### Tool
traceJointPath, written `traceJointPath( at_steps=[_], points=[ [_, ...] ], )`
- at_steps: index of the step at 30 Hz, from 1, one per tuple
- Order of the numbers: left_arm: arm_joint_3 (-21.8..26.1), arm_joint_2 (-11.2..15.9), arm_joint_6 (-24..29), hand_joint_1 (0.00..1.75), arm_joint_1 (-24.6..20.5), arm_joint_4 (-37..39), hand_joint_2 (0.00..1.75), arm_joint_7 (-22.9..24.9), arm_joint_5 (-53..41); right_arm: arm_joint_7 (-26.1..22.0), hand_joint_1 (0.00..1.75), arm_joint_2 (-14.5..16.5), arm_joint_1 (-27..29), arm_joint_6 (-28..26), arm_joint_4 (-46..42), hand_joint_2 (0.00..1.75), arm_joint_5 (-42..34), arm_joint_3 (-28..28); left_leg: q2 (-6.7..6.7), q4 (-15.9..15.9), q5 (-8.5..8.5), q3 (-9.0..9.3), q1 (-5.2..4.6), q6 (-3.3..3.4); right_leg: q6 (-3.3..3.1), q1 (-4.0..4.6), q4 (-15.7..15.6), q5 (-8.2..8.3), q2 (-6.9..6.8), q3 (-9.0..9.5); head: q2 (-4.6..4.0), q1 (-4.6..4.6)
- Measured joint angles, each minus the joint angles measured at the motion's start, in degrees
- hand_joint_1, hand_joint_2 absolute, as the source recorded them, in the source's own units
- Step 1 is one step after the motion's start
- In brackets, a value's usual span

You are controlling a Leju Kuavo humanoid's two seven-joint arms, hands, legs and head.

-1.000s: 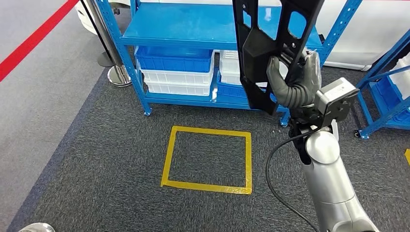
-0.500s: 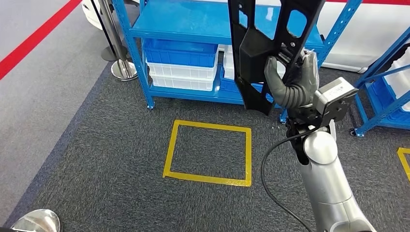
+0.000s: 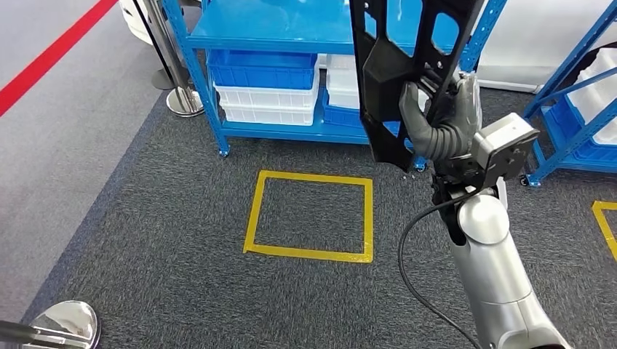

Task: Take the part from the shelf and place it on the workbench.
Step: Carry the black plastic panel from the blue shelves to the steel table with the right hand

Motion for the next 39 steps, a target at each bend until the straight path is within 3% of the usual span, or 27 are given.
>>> traceJointPath(
  at_steps=[1,2,3,5,7,9,11,12,13,15,16,17,18,20,22,23,24,26,28,30,31,32,33,34,35,37,39],
  points=[
    [0.00,0.01,0.00,0.00,-0.03,0.00,1.75,-0.01,0.00,0.01,1.75,0.03,0.03,0.01,0.01,1.75,0.00,0.01,0.00,3.38,-1.48,-0.32,0.01,-0.10,0.00,0.09,0.12,0.62,-0.01,-0.89,0.01,-0.01],
    [0.00,0.01,0.00,0.00,-0.06,0.00,1.75,-0.01,-0.01,0.01,1.75,0.05,0.06,0.02,0.01,1.75,0.00,0.01,0.01,5.39,-1.64,0.03,0.01,-0.13,0.03,0.16,0.26,1.23,-0.01,-1.81,0.01,-0.01],
    [0.00,0.01,0.00,0.00,-0.07,0.00,1.75,0.01,-0.01,0.02,1.75,0.06,0.08,0.03,0.02,1.75,0.00,0.02,0.00,5.37,-0.57,1.23,0.01,-0.08,0.09,0.20,0.41,1.81,0.00,-2.68,0.01,-0.01],
    [0.00,0.02,0.01,0.00,-0.05,0.00,1.75,0.04,-0.02,0.02,1.75,0.07,0.09,0.02,0.01,1.75,0.00,0.02,-0.03,-0.32,2.04,6.20,-0.03,0.37,0.33,0.24,0.71,2.90,0.06,-4.14,0.00,-0.02],
    [0.00,0.09,0.01,0.00,0.00,0.00,1.75,0.06,-0.03,0.01,1.75,0.07,0.06,-0.01,-0.03,1.75,0.00,0.02,-0.08,-8.54,1.66,11.72,-0.25,0.93,0.84,0.33,0.82,3.96,0.09,-5.03,0.00,0.02],
    [0.00,0.13,0.01,0.00,0.02,0.00,1.75,0.03,-0.04,-0.01,1.75,0.08,0.02,-0.01,-0.05,1.75,0.01,0.02,-0.11,-12.37,0.77,13.57,-0.57,1.38,1.51,0.28,0.53,5.09,0.01,-5.32,0.00,0.01],
    [0.00,0.11,0.01,0.00,0.06,0.00,1.75,0.04,-0.04,-0.02,1.75,0.08,0.02,-0.01,-0.04,1.75,0.02,0.03,0.02,-12.83,1.87,12.84,-0.41,2.10,2.18,0.23,0.37,5.42,0.05,-5.66,0.00,0.00],
    [0.00,0.11,0.01,0.00,0.06,0.00,1.75,0.05,-0.04,-0.02,1.75,0.08,0.00,-0.01,-0.03,1.75,0.02,0.03,0.16,-13.02,2.59,12.37,-0.26,2.60,2.43,0.19,1.09,4.23,0.16,-6.12,0.01,0.10],
    [0.00,0.10,0.01,0.00,0.05,0.00,1.75,0.05,-0.03,-0.02,1.75,0.08,-0.01,-0.01,-0.03,1.75,0.02,0.03,0.30,-13.22,3.39,11.75,-0.09,3.00,2.64,0.15,2.89,1.93,0.29,-6.85,0.01,0.25],
    [-0.01,0.10,0.01,0.00,0.02,0.00,1.75,0.05,-0.02,-0.01,1.75,0.07,-0.01,-0.01,-0.02,1.75,0.02,0.03,0.43,-13.20,4.74,10.14,-0.09,3.42,2.98,-0.03,9.52,-3.91,0.43,-8.70,0.01,0.51],
    [-0.01,0.09,0.01,0.00,0.03,0.00,1.75,0.05,-0.01,-0.01,1.75,0.07,0.02,-0.01,-0.01,1.75,0.02,0.04,0.46,-13.12,5.37,9.28,-0.10,3.39,3.19,-0.09,13.19,-5.65,0.44,-9.42,0.01,0.57],
    [-0.02,0.09,0.01,0.00,0.05,0.00,1.75,0.05,-0.02,-0.01,1.75,0.07,0.05,-0.01,0.01,1.75,0.02,0.04,0.48,-12.98,5.96,8.39,-0.09,3.31,3.37,-0.16,15.82,-5.91,0.44,-9.56,0.01,0.61],
    [-0.01,0.09,0.01,0.00,0.07,0.00,1.75,0.05,-0.02,-0.01,1.75,0.07,0.07,-0.01,0.02,1.75,0.02,0.04,0.51,-12.78,6.48,7.51,-0.07,3.18,3.50,-0.27,16.77,-4.96,0.44,-8.88,0.01,0.62],
    [-0.02,0.07,0.01,0.00,0.07,0.00,1.75,0.05,-0.02,0.00,1.75,0.08,0.05,-0.01,0.04,1.75,0.02,0.04,0.52,-12.11,7.28,5.92,0.02,2.78,3.66,-0.58,12.34,-2.06,0.42,-4.28,0.01,0.65],
    [-0.02,0.07,0.01,0.00,0.03,0.00,1.75,0.04,-0.02,0.00,1.75,0.09,-0.04,-0.01,0.01,1.75,0.02,0.05,0.45,-11.24,7.77,4.72,-0.09,2.21,3.47,-0.54,4.36,-2.33,0.49,1.50,0.01,0.72],
    [-0.02,0.07,0.01,0.00,0.01,0.00,1.75,0.04,-0.02,0.00,1.75,0.10,-0.08,-0.01,-0.02,1.75,0.02,0.05,0.42,-10.94,8.05,4.33,-0.19,1.88,3.24,-0.43,1.68,-3.19,0.55,3.13,0.01,0.75],
    [-0.02,0.07,0.01,0.00,0.01,0.00,1.75,0.03,-0.02,-0.01,1.75,0.10,-0.10,-0.01,-0.04,1.75,0.02,0.06,0.40,-10.82,8.39,4.02,-0.27,1.52,2.90,-0.23,0.39,-3.84,0.63,3.66,0.01,0.77],
    [-0.01,0.09,0.01,0.00,0.06,0.00,1.75,0.03,-0.02,-0.02,1.75,0.11,-0.08,-0.01,-0.02,1.75,0.02,0.06,0.37,-10.69,8.85,3.44,-0.19,0.80,1.95,-0.25,0.00,-3.45,0.60,3.04,0.01,0.78],
    [0.00,0.11,0.00,0.00,0.08,0.00,1.75,0.02,-0.01,0.01,1.75,0.12,-0.09,-0.01,0.00,1.75,0.02,0.06,0.28,-8.32,6.39,2.19,-0.02,0.23,0.85,-0.38,-0.11,-2.47,0.44,2.10,0.01,0.64],
    [0.00,0.11,-0.01,0.00,0.02,0.00,1.75,-0.03,0.01,0.02,1.75,0.15,-0.10,-0.01,0.01,1.75,0.02,0.06,0.25,-1.74,1.24,0.16,0.07,-0.18,0.22,-0.26,-0.07,-1.56,0.34,1.02,0.01,0.48],
    [0.00,0.11,-0.01,0.00,-0.03,0.00,1.75,-0.05,0.01,0.02,1.75,0.17,-0.07,0.01,0.01,1.75,0.02,0.06,0.25,1.98,-0.71,-0.69,0.07,-0.30,0.12,-0.14,-0.02,-1.16,0.33,0.48,0.01,0.46],
    [0.00,0.11,0.00,0.00,-0.07,0.00,1.75,-0.05,0.01,0.03,1.75,0.17,-0.03,0.02,0.02,1.75,0.02,0.06,0.25,4.64,-1.63,-0.97,0.07,-0.34,0.08,-0.01,0.06,-0.77,0.34,-0.06,0.01,0.48],
    [-0.01,0.11,0.00,0.00,-0.10,0.00,1.75,-0.04,0.00,0.03,1.75,0.17,0.02,0.03,0.02,1.75,0.02,0.06,0.25,5.37,-1.38,-0.33,0.06,-0.25,0.09,0.13,0.15,-0.42,0.36,-0.57,0.01,0.48],
    [-0.01,0.11,0.00,0.00,-0.09,0.00,1.75,-0.02,-0.01,0.04,1.75,0.17,0.05,0.03,0.02,1.75,0.02,0.06,0.24,3.69,-0.22,1.49,0.03,-0.02,0.12,0.27,0.22,-0.11,0.39,-0.99,0.01,0.48],
    [-0.02,0.11,0.01,0.00,-0.04,0.00,1.75,0.01,-0.01,0.03,1.75,0.17,0.07,0.02,0.01,1.75,0.02,0.06,0.21,0.20,1.20,4.15,-0.05,0.36,0.18,0.39,0.27,0.17,0.44,-1.30,0.01,0.47],
    [-0.02,0.21,0.01,0.00,0.08,0.00,1.75,0.05,-0.03,0.03,1.75,0.17,0.03,0.00,0.00,1.75,0.02,0.06,0.16,-7.97,2.32,9.51,-0.31,1.27,0.53,0.59,0.31,0.70,0.48,-1.69,0.01,0.51],
    [-0.02,0.30,0.01,0.00,0.13,0.00,1.75,0.04,-0.04,0.02,1.75,0.17,0.00,-0.01,-0.01,1.75,0.02,0.06,0.12,-11.77,1.92,11.53,-0.62,1.83,1.19,0.52,0.25,1.26,0.37,-1.95,0.01,0.53]
  ],
)
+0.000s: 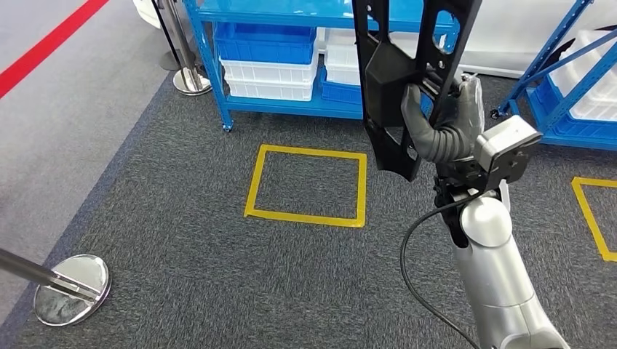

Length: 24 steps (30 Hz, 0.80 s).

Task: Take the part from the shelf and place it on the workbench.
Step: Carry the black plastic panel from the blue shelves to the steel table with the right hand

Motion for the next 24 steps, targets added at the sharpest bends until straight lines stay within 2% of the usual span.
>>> traceJointPath(
  at_steps=[2,3,4,5,7,8,9,10,12,13,14,16,17,19,20,22,23,24],
  points=[
    [-0.01,-0.05,0.00,0.00,0.02,0.00,1.75,-0.01,-0.01,-0.01,1.75,-0.01,-0.01,0.00,0.00,1.75,0.00,0.00,0.08,-0.84,0.60,-0.07,0.03,0.51,0.73,-0.11,-0.09,0.41,-0.11,-0.15,0.00,-0.02],
    [-0.01,-0.08,0.00,0.00,0.05,0.00,1.75,0.00,-0.01,-0.01,1.75,-0.01,-0.04,0.00,-0.01,1.75,0.00,0.00,0.16,-1.28,1.09,-0.15,0.19,0.91,1.02,-0.11,0.29,-0.03,-0.07,-0.40,0.00,0.04],
    [-0.01,-0.10,-0.01,0.00,0.06,0.00,1.75,0.01,-0.01,-0.02,1.75,-0.01,-0.08,0.00,-0.01,1.75,0.00,0.00,0.26,-1.69,1.64,-0.31,0.37,1.37,1.26,-0.11,1.52,-1.22,0.01,-0.97,-0.01,0.11],
    [-0.01,-0.13,0.00,0.00,0.04,0.00,1.75,0.01,-0.01,-0.03,1.75,-0.02,-0.10,0.00,-0.01,1.75,0.00,0.00,0.36,-1.98,2.15,-0.54,0.54,1.72,1.48,-0.18,3.93,-3.18,0.10,-1.96,-0.01,0.20],
    [-0.01,-0.10,0.00,0.00,0.00,0.00,1.75,0.02,-0.01,-0.02,1.75,-0.02,0.01,0.00,0.04,1.75,0.00,0.00,0.41,-1.94,2.73,-1.37,0.47,2.01,1.92,-0.42,10.93,-7.47,0.20,-4.58,-0.01,0.32],
    [-0.01,-0.11,0.01,0.00,0.03,0.00,1.75,0.02,-0.01,-0.01,1.75,-0.02,0.10,0.00,0.08,1.75,0.00,0.00,0.41,-1.80,2.92,-1.78,0.45,1.95,2.16,-0.57,13.78,-8.56,0.21,-5.46,-0.01,0.34],
    [-0.01,-0.11,0.00,0.00,0.08,0.00,1.75,0.02,-0.01,-0.01,1.75,-0.02,0.17,0.00,0.13,1.75,0.00,0.00,0.41,-1.58,3.06,-2.17,0.46,1.87,2.37,-0.74,14.84,-8.51,0.20,-5.48,0.00,0.34],
    [-0.01,-0.13,0.00,0.00,0.13,0.00,1.75,0.02,-0.01,-0.01,1.75,-0.02,0.20,0.00,0.15,1.75,0.00,0.00,0.41,-1.29,3.13,-2.50,0.50,1.78,2.53,-0.91,13.83,-7.45,0.18,-4.45,-0.01,0.34],
    [-0.01,-0.17,-0.01,0.00,0.16,0.00,1.75,0.02,-0.01,-0.01,1.75,-0.02,0.18,0.00,0.17,1.75,0.00,0.00,0.39,-0.54,3.03,-3.01,0.60,1.50,2.70,-1.22,6.91,-4.41,0.10,-0.04,-0.01,0.34],
    [-0.01,-0.21,-0.01,0.00,0.13,0.00,1.75,0.02,-0.01,-0.01,1.75,-0.02,0.14,0.00,0.16,1.75,0.00,0.01,0.37,-0.14,2.92,-3.32,0.57,1.22,2.60,-1.14,3.64,-3.52,0.11,1.90,-0.01,0.36],
    [-0.01,-0.23,-0.01,0.00,0.10,0.00,1.75,0.02,-0.01,-0.01,1.75,-0.01,0.09,0.00,0.15,1.75,0.00,0.02,0.34,0.21,2.89,-3.60,0.51,0.86,2.38,-1.04,1.41,-3.19,0.14,3.08,0.00,0.36],
    [-0.01,-0.23,-0.01,0.00,0.06,0.00,1.75,0.02,-0.01,-0.02,1.75,0.00,0.03,0.00,0.12,1.75,0.00,0.04,0.31,0.53,3.07,-4.05,0.35,0.13,1.68,-0.72,0.36,-3.33,0.28,3.32,0.00,0.37],
    [-0.01,-0.22,-0.01,0.00,0.08,0.00,1.75,0.02,-0.01,-0.03,1.75,-0.01,0.02,0.00,0.12,1.75,0.00,0.04,0.28,0.60,3.14,-4.13,0.33,-0.18,1.29,-0.81,0.17,-3.25,0.30,3.20,0.00,0.34],
    [-0.01,-0.20,0.00,0.00,0.12,0.00,1.75,0.02,-0.01,-0.02,1.75,0.00,-0.03,0.00,0.12,1.75,0.00,0.04,0.23,1.97,1.92,-4.78,0.43,-0.74,0.53,-1.00,-0.17,-2.89,0.28,3.06,0.00,0.27],
    [-0.01,-0.19,-0.01,0.00,0.13,0.00,1.75,0.02,-0.01,-0.03,1.75,0.01,-0.06,0.00,0.12,1.75,0.00,0.04,0.20,4.33,0.25,-5.76,0.51,-1.00,0.16,-1.07,-0.30,-2.69,0.25,2.96,0.00,0.17],
    [0.01,-0.19,-0.01,0.00,0.12,0.00,1.75,0.00,0.02,-0.03,1.75,0.02,-0.06,0.01,0.13,1.75,0.00,0.04,0.20,11.62,-3.80,-8.73,0.63,-1.39,-0.33,-0.94,-0.25,-2.46,0.22,2.58,-0.01,-0.02],
    [0.01,-0.19,-0.02,0.00,0.11,0.00,1.75,-0.02,0.03,-0.03,1.75,0.02,-0.02,0.01,0.13,1.75,0.00,0.04,0.20,15.03,-5.09,-10.06,0.66,-1.49,-0.44,-0.85,-0.18,-2.38,0.21,2.38,-0.01,-0.02],
    [0.02,-0.19,-0.01,0.00,0.08,0.00,1.75,-0.03,0.04,-0.03,1.75,0.02,0.03,0.02,0.13,1.75,0.00,0.04,0.20,16.69,-5.22,-10.57,0.67,-1.50,-0.49,-0.77,-0.11,-2.32,0.20,2.24,-0.01,-0.01]
  ],
)
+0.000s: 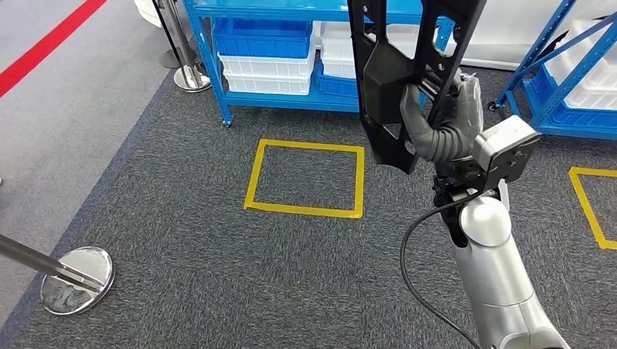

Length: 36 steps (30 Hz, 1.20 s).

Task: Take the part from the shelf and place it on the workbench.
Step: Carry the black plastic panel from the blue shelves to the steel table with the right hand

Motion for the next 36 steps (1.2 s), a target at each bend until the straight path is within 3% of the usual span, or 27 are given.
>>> traceJointPath(
  at_steps=[1,2,4,6,7,11,19,23,25,28,29,30,31,33,35,36],
  points=[
    [-0.01,0.00,0.00,0.00,-0.02,0.00,1.75,0.00,-0.01,0.00,1.75,0.00,0.03,0.01,0.00,1.75,0.00,0.00,0.00,-0.36,0.91,0.48,0.00,0.09,-0.02,0.06,0.08,0.03,0.01,-0.07,0.01,0.00],
    [-0.01,0.00,0.01,0.00,0.00,0.00,1.75,0.01,-0.02,0.00,1.75,0.00,0.05,0.01,0.00,1.75,0.00,0.00,-0.02,-3.01,2.73,2.05,-0.01,0.29,-0.01,0.13,0.13,0.03,0.05,-0.03,0.01,-0.01],
    [-0.02,0.02,0.01,0.00,0.10,0.00,1.75,0.04,-0.03,-0.01,1.75,0.00,0.00,-0.01,0.00,1.75,0.00,0.00,-0.13,-10.74,5.93,6.22,-0.15,0.97,0.11,0.28,0.18,0.09,0.13,-0.02,0.01,0.02],
    [-0.01,0.05,0.01,0.00,0.16,0.00,1.75,0.05,-0.04,-0.01,1.75,0.01,-0.05,-0.02,0.00,1.75,0.00,0.00,-0.23,-15.26,6.83,8.38,-0.45,1.44,0.59,0.35,0.14,0.37,0.17,-0.26,0.01,0.00],
    [-0.01,0.06,0.01,0.00,0.14,0.00,1.75,0.05,-0.04,-0.01,1.75,0.01,-0.07,-0.02,0.00,1.75,0.00,0.00,-0.24,-15.95,6.76,8.60,-0.51,1.45,0.83,0.44,0.19,0.49,0.16,-0.46,0.01,-0.03],
    [-0.01,0.06,0.02,0.00,0.33,0.00,1.75,0.07,-0.03,0.00,1.75,0.02,-0.11,-0.02,0.00,1.75,0.00,0.02,-0.38,-16.90,7.05,8.31,-0.51,1.32,0.47,0.48,-0.13,1.04,0.02,-0.77,0.01,0.14],
    [-0.02,0.07,-0.01,0.00,0.27,0.00,1.75,0.07,-0.04,0.00,1.75,0.04,-0.19,-0.02,0.00,1.75,0.00,0.07,-0.39,-16.22,7.56,7.21,-1.16,2.61,2.43,-0.17,-0.73,2.21,-0.10,-1.21,0.01,0.15],
    [-0.02,0.07,0.01,0.00,0.28,0.00,1.75,0.07,-0.04,0.00,1.75,0.04,-0.18,-0.02,0.00,1.75,0.00,0.07,-0.33,-16.48,8.20,6.88,-1.22,3.66,3.34,-0.42,-0.82,2.52,-0.12,-1.49,0.01,0.14],
    [-0.02,0.07,0.00,0.00,0.25,0.00,1.75,0.07,-0.04,-0.01,1.75,0.04,-0.21,-0.02,-0.01,1.75,0.00,0.07,-0.20,-17.08,8.78,6.86,-0.94,4.31,3.52,-0.41,1.72,0.34,-0.07,-2.60,0.01,0.24],
    [-0.02,0.05,0.00,0.00,0.23,0.00,1.75,0.07,-0.04,-0.01,1.75,0.04,-0.05,-0.02,0.02,1.75,0.00,0.07,-0.10,-17.18,9.14,6.42,-0.98,4.62,3.49,-0.31,12.26,-5.58,0.00,-6.92,0.01,0.32],
    [-0.02,0.05,0.00,0.00,0.26,0.00,1.75,0.07,-0.03,0.00,1.75,0.04,0.05,-0.02,0.03,1.75,0.00,0.07,-0.11,-17.10,9.19,6.27,-1.03,4.60,3.44,-0.27,14.75,-6.29,0.01,-7.81,0.01,0.32],
    [-0.02,0.05,0.00,0.00,0.28,0.00,1.75,0.07,-0.03,0.00,1.75,0.04,0.13,-0.02,0.04,1.75,0.00,0.07,-0.11,-16.99,9.23,6.15,-1.06,4.56,3.31,-0.24,15.21,-5.85,0.01,-7.72,0.00,0.32],
    [-0.02,0.04,0.00,0.00,0.28,0.00,1.75,0.07,-0.02,0.00,1.75,0.04,0.15,-0.02,0.04,1.75,0.00,0.07,-0.13,-16.84,9.22,6.07,-1.07,4.50,3.10,-0.19,13.40,-4.43,0.01,-6.51,0.00,0.33],
    [-0.02,-0.01,0.00,0.00,0.25,0.00,1.75,0.07,-0.02,0.00,1.75,0.04,0.05,-0.02,0.04,1.75,0.00,0.07,-0.19,-16.54,9.12,5.97,-1.13,4.23,2.43,0.04,5.73,-1.23,-0.01,-1.98,0.00,0.32],
    [-0.02,-0.08,-0.01,0.00,0.24,0.00,1.75,0.07,-0.03,0.00,1.75,0.04,-0.09,-0.02,0.02,1.75,0.00,0.07,-0.21,-16.37,9.13,5.82,-1.19,3.65,1.85,0.47,0.42,-0.06,-0.06,0.87,0.00,0.33],
    [-0.02,-0.10,-0.01,0.00,0.23,0.00,1.75,0.07,-0.04,0.00,1.75,0.04,-0.14,-0.02,0.01,1.75,0.00,0.07,-0.21,-16.38,9.22,5.74,-1.18,3.30,1.66,0.68,-0.34,-0.24,-0.06,1.16,0.01,0.33]
  ],
)
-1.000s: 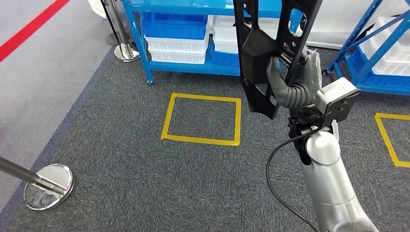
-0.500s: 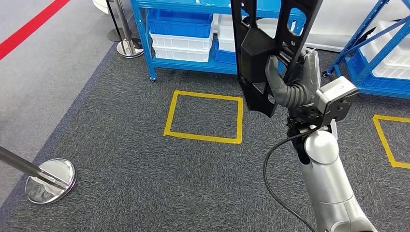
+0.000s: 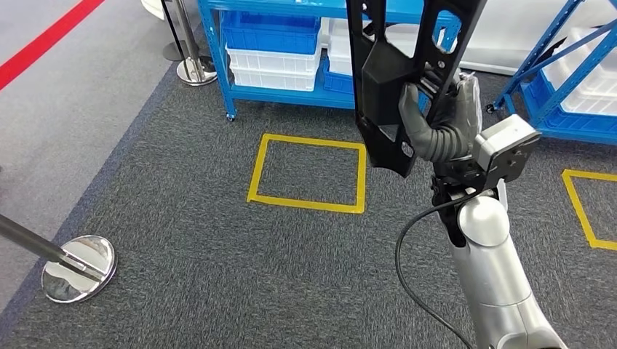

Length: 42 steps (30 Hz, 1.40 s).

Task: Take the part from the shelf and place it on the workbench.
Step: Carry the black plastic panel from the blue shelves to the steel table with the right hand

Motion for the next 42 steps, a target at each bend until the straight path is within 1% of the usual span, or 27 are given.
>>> traceJointPath(
  at_steps=[2,4,7,8,9,10,11,13,15,17,19,20,22,23,24,25,26,27,29,32,34,35,37,38,39,40,42],
  points=[
    [0.00,0.01,0.01,0.00,-0.02,0.00,1.75,0.00,-0.01,-0.01,1.75,0.01,-0.05,0.01,-0.01,1.75,0.00,0.00,0.00,0.01,0.01,-0.08,0.05,-0.72,-0.50,-0.13,-0.58,0.27,-0.01,-0.09,0.00,0.08],
    [0.01,0.05,0.02,0.00,-0.02,0.00,1.75,-0.02,0.01,-0.02,1.75,0.02,-0.08,0.01,-0.01,1.75,0.00,0.00,-0.08,2.01,-1.70,-0.94,0.12,-1.50,-1.15,-0.51,-1.14,0.65,-0.09,-0.03,0.00,-0.11],
    [0.02,0.08,0.01,0.00,-0.04,0.00,1.75,-0.09,0.04,-0.01,1.75,0.09,-0.06,0.01,-0.01,1.75,0.00,0.00,-0.14,12.18,-7.29,-4.97,0.61,-2.47,-1.62,-0.65,-1.31,0.87,-0.16,-0.16,0.00,-0.33],
    [0.02,0.08,0.00,0.00,-0.08,0.00,1.75,-0.11,0.04,0.00,1.75,0.11,0.00,0.02,0.00,1.75,0.00,0.01,-0.13,14.95,-8.14,-5.97,0.78,-2.69,-1.63,-0.66,-1.26,0.87,-0.16,-0.20,0.00,-0.33],
    [0.02,0.08,0.00,0.00,-0.11,0.00,1.75,-0.13,0.03,0.00,1.75,0.12,0.06,0.03,0.01,1.75,0.00,0.01,-0.12,15.83,-7.86,-6.12,0.95,-2.85,-1.61,-0.68,-1.19,0.86,-0.15,-0.21,0.00,-0.34],
    [0.02,0.08,0.00,0.00,-0.16,0.00,1.75,-0.13,0.03,0.00,1.75,0.13,0.11,0.03,0.01,1.75,0.00,0.01,-0.11,14.53,-6.52,-5.25,1.11,-2.96,-1.56,-0.71,-1.09,0.82,-0.11,-0.19,0.00,-0.34],
    [0.02,0.08,0.00,0.00,-0.16,0.00,1.75,-0.11,0.02,0.00,1.75,0.13,0.13,0.03,0.01,1.75,0.00,0.02,-0.11,11.19,-4.46,-3.46,1.27,-3.00,-1.46,-0.74,-0.98,0.75,-0.04,-0.15,0.00,-0.34],
    [0.01,0.08,0.01,0.00,-0.06,0.00,1.75,-0.08,0.01,0.00,1.75,0.13,0.07,0.01,-0.01,1.75,0.00,0.01,-0.18,3.78,-1.79,0.47,1.32,-2.88,-1.04,-0.73,-0.72,0.57,0.12,-0.28,0.00,-0.32],
    [0.01,0.08,0.01,0.00,0.06,0.00,1.75,-0.06,0.00,0.01,1.75,0.13,0.03,0.00,-0.01,1.75,0.00,0.02,-0.27,0.41,-1.59,2.01,1.09,-2.53,-0.47,-0.67,-0.53,0.66,0.21,-0.63,0.00,-0.29],
    [0.00,0.08,0.01,0.00,0.07,0.00,1.75,-0.05,-0.01,0.02,1.75,0.13,0.04,0.00,-0.02,1.75,0.00,0.02,-0.29,-0.19,-1.53,1.90,1.06,-1.98,0.12,-0.60,-0.51,0.80,0.21,-0.87,0.00,-0.28],
    [0.00,0.07,0.02,0.00,0.04,0.00,1.75,-0.06,-0.01,0.01,1.75,0.13,-0.05,0.00,-0.03,1.75,0.00,0.01,-0.27,-0.85,-1.18,2.03,1.27,-1.16,0.61,-0.63,0.90,-0.38,0.20,-1.54,-0.01,-0.18],
    [0.00,0.07,0.02,0.00,0.00,0.00,1.75,-0.06,-0.01,-0.02,1.75,0.13,-0.09,0.00,-0.03,1.75,0.00,0.01,-0.25,-1.15,-1.00,2.11,1.36,-0.74,0.80,-0.67,3.23,-1.87,0.20,-2.59,-0.01,-0.13],
    [0.00,0.07,0.02,0.00,-0.05,0.00,1.75,-0.07,-0.01,-0.02,1.75,0.14,-0.02,-0.02,0.01,1.75,0.00,0.03,-0.24,-1.19,-0.91,2.00,1.26,-0.28,1.05,-0.74,10.73,-5.51,0.20,-6.08,-0.01,-0.08],
    [0.00,0.07,0.02,0.00,-0.02,0.00,1.75,-0.06,-0.01,-0.02,1.75,0.14,0.09,-0.04,0.03,1.75,0.00,0.03,-0.24,-1.14,-0.91,1.94,1.19,-0.22,1.16,-0.76,14.21,-6.60,0.20,-7.80,0.00,-0.08],
    [0.00,0.07,0.02,0.00,0.04,0.00,1.75,-0.05,-0.01,0.00,1.75,0.13,0.20,-0.05,0.05,1.75,0.00,0.04,-0.24,-1.07,-0.92,1.91,1.14,-0.19,1.20,-0.77,15.97,-6.54,0.20,-8.73,0.00,-0.08],
    [0.00,0.06,0.02,0.00,0.09,0.00,1.75,-0.05,-0.01,0.00,1.75,0.13,0.26,-0.07,0.06,1.75,0.00,0.04,-0.26,-0.96,-0.96,1.90,1.10,-0.19,1.15,-0.77,15.41,-5.27,0.19,-8.55,0.00,-0.08],
    [0.00,0.06,0.02,0.00,0.12,0.00,1.75,-0.04,-0.01,0.00,1.75,0.13,0.27,-0.07,0.06,1.75,0.00,0.04,-0.28,-0.84,-1.04,1.94,1.09,-0.24,1.01,-0.76,12.64,-3.14,0.18,-7.25,0.00,-0.08],
    [0.00,0.04,0.02,0.00,0.12,0.00,1.75,-0.04,-0.01,0.00,1.75,0.13,0.23,-0.08,0.05,1.75,0.00,0.04,-0.32,-0.70,-1.16,1.97,1.07,-0.32,0.79,-0.74,8.51,-1.04,0.16,-5.29,0.00,-0.08],
    [0.00,0.02,0.02,0.00,0.06,0.00,1.75,-0.03,-0.04,-0.01,1.75,0.13,0.13,-0.14,0.04,1.75,0.05,0.04,-0.34,-0.39,-1.39,1.86,0.94,-0.69,0.29,-0.36,2.01,1.05,0.09,-2.06,0.00,-0.09],
    [-0.54,0.02,2.23,0.00,-0.08,0.00,1.75,2.04,-2.60,-1.62,1.75,0.44,3.39,-5.52,-1.32,1.75,5.10,-0.77,-0.21,-0.29,-1.54,1.89,0.87,-1.54,-0.50,0.07,-0.24,0.86,0.06,-1.17,0.00,-0.20],
    [-1.88,0.02,4.71,0.00,-0.21,0.00,1.75,4.34,-5.48,-6.22,1.75,1.30,11.13,-13.05,-4.36,1.75,10.01,-3.19,-0.17,0.64,-2.69,1.80,0.96,-2.22,-1.09,-0.11,-1.05,0.86,-0.21,-0.40,-0.01,-0.29],
    [-2.53,0.02,5.44,0.00,-0.28,0.00,1.75,4.98,-6.33,-9.01,1.75,1.83,15.26,-15.67,-5.87,1.75,11.04,-4.67,-0.16,2.47,-4.11,1.23,0.97,-2.54,-1.40,-0.25,-1.35,0.92,-0.34,-0.06,-0.01,-0.30],
    [-3.23,0.02,5.96,0.00,-0.51,0.00,1.75,5.33,-6.89,-12.58,1.75,2.73,20.72,-17.13,-7.59,1.75,11.07,-7.07,-0.11,9.48,-8.00,-1.18,1.02,-3.04,-1.82,-0.30,-1.32,0.95,0.17,-0.07,-0.01,-0.42],
    [-3.41,0.03,6.00,0.00,-0.67,-0.01,1.75,5.34,-7.00,-13.08,1.75,3.01,22.24,-16.92,-8.09,1.75,11.07,-7.82,-0.10,12.97,-9.31,-2.36,1.05,-3.20,-1.88,-0.31,-1.23,0.95,0.78,-0.15,0.00,-0.41],
    [-3.63,0.03,6.03,0.00,-0.81,-0.01,1.75,5.34,-7.15,-13.05,1.75,3.27,23.47,-16.68,-8.53,1.75,11.16,-8.39,-0.10,15.13,-9.62,-2.98,1.08,-3.28,-1.92,-0.31,-1.15,0.95,1.48,-0.16,0.00,-0.43],
    [-3.90,0.03,6.03,0.00,-0.87,-0.01,1.75,5.38,-7.33,-12.67,1.75,3.43,24.53,-16.49,-8.93,1.75,11.34,-8.80,-0.12,15.04,-8.67,-2.72,1.10,-3.26,-1.91,-0.32,-1.06,0.93,2.19,-0.13,0.00,-0.40],
    [-4.41,0.03,6.06,0.00,-0.76,0.00,1.75,5.59,-7.80,-11.78,1.75,3.85,26.01,-16.32,-9.64,1.75,11.72,-9.49,-0.87,9.04,-4.63,-0.01,1.13,-2.94,-1.83,-0.35,-0.83,0.85,3.64,-0.14,0.00,-0.41]
  ],
)
